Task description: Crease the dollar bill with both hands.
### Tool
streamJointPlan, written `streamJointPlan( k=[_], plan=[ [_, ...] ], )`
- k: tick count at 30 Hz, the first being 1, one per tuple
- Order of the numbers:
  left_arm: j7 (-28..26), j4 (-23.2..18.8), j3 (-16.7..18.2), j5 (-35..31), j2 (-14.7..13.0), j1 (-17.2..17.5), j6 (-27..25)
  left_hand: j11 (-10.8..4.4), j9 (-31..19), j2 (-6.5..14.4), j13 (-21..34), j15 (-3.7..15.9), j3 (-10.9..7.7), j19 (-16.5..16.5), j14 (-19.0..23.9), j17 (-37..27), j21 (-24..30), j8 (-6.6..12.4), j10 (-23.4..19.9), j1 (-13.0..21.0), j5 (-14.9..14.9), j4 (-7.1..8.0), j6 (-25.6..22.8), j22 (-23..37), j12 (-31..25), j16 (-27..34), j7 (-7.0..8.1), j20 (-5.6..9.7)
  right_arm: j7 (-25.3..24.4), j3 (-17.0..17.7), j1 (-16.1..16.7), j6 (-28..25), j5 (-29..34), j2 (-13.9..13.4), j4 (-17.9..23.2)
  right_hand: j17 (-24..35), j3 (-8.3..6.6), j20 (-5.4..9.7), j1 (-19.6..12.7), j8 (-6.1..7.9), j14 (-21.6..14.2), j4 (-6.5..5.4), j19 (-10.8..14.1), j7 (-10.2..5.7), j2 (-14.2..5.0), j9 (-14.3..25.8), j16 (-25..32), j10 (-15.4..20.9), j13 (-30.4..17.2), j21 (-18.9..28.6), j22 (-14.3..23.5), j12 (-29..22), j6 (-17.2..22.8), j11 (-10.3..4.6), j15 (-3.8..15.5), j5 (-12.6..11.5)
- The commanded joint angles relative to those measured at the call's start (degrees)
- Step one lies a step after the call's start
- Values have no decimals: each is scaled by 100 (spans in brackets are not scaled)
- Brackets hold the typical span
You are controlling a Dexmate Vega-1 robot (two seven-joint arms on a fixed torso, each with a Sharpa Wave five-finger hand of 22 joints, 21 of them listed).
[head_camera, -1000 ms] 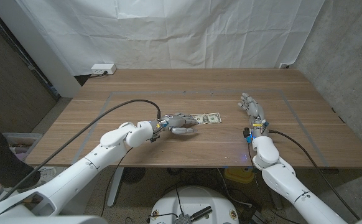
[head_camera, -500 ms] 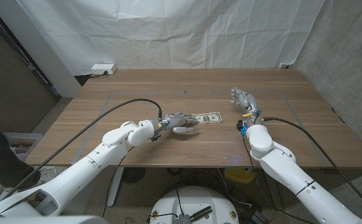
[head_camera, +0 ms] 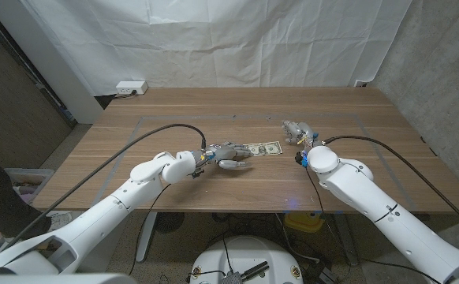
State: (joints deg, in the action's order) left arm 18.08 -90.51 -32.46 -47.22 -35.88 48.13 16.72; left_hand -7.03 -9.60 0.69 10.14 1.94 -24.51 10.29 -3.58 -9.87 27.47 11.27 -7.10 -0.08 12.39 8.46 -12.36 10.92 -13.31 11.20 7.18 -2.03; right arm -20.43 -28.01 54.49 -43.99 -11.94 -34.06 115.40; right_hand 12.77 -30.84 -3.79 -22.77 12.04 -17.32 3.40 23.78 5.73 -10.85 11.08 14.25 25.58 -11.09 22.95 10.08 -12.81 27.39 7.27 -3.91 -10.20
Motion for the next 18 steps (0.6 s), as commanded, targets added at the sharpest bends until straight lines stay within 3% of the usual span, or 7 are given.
streamJointPlan(
  k=[1,3,7,9,12,15,18],
  plan=[
    [96,31,-12,65,-3,-26,34,100,-39,18,31,330,31,965,17,-9,-17,41,-630,31,56,-2,-591,11,-37,-8,-321,12,311,-680,-677,-1602,402,-218,3,-49,-283,64,-406,-43,107,260,-86,34,-19,7,-115,-117,-27,-79,0,55,-11,-40,65,-101],
    [89,29,-11,63,-4,-22,33,95,-39,19,31,327,36,972,19,-9,-22,37,-633,32,59,0,-593,11,-33,-11,-318,10,267,-805,-742,-1651,536,-220,-6,-82,-452,90,-662,-52,99,442,-49,22,-13,6,-150,-131,-28,-97,-5,57,1,-72,97,-143],
    [91,15,-10,46,-7,-15,12,99,-40,20,32,333,43,974,20,-9,-26,32,-631,34,63,3,-595,11,-26,-15,-318,16,246,-902,-800,-1625,677,-195,-35,-97,-530,163,-884,-59,-33,585,132,-23,56,7,-128,-97,-28,-62,-4,41,14,-87,190,-131],
    [67,14,-8,36,-5,-12,12,100,-40,21,32,337,47,976,17,-9,-28,31,-631,34,65,4,-600,11,-23,-18,-315,15,210,-869,-769,-1557,709,-158,-49,-73,-501,185,-1020,-52,-301,622,419,-48,98,9,-31,-14,-30,34,16,11,59,-102,230,-76],
    [78,18,-17,33,1,-22,15,103,-40,22,32,337,53,979,21,-9,-32,25,-630,35,68,7,-599,11,-17,-20,-313,12,237,-435,-447,-909,448,-72,-125,-8,-573,315,-1520,-44,-668,725,1039,-99,79,14,102,136,-39,281,40,-30,133,-200,354,-41],
    [69,28,-25,27,6,-31,27,98,-40,24,33,341,60,979,21,-9,-36,15,-620,35,72,10,-589,11,-7,-24,-314,13,219,-148,-211,-424,269,10,-200,32,-595,408,-1856,-107,-831,715,1356,-92,117,22,164,-14,-48,423,47,33,-40,-221,418,-29],
    [74,17,-26,5,6,-30,4,94,-41,26,33,344,64,981,20,-9,-38,7,-609,36,74,12,-578,11,1,-27,-310,9,159,160,50,147,61,150,-293,74,-518,448,-1891,-112,-969,663,1514,-99,149,29,234,-43,-53,501,56,39,-87,-238,459,-9]
  ],
)
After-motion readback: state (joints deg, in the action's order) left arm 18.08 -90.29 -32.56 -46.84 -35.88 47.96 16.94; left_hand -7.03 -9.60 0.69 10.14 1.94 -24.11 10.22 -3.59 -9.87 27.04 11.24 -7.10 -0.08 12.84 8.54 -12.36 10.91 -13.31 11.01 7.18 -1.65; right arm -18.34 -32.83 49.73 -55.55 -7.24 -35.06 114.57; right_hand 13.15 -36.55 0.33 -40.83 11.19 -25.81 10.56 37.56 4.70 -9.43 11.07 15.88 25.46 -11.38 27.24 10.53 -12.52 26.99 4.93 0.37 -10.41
